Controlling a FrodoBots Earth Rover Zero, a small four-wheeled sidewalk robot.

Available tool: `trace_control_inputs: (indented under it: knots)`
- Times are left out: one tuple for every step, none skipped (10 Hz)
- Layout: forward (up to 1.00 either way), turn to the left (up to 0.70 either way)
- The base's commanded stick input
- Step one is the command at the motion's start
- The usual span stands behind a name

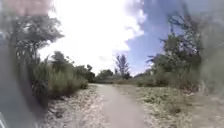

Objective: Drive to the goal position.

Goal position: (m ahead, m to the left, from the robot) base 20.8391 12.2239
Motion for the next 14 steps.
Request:
trace_control_inputs:
  knots:
    - [0.70,0.00]
    - [0.70,0.00]
    - [0.70,0.00]
    - [0.70,0.00]
    - [0.70,0.00]
    - [0.70,0.00]
    - [0.70,0.00]
    - [0.70,0.00]
    - [0.70,0.00]
    - [0.70,0.00]
    - [0.70,0.00]
    - [0.70,0.00]
    - [0.70,0.00]
    - [0.70,0.00]
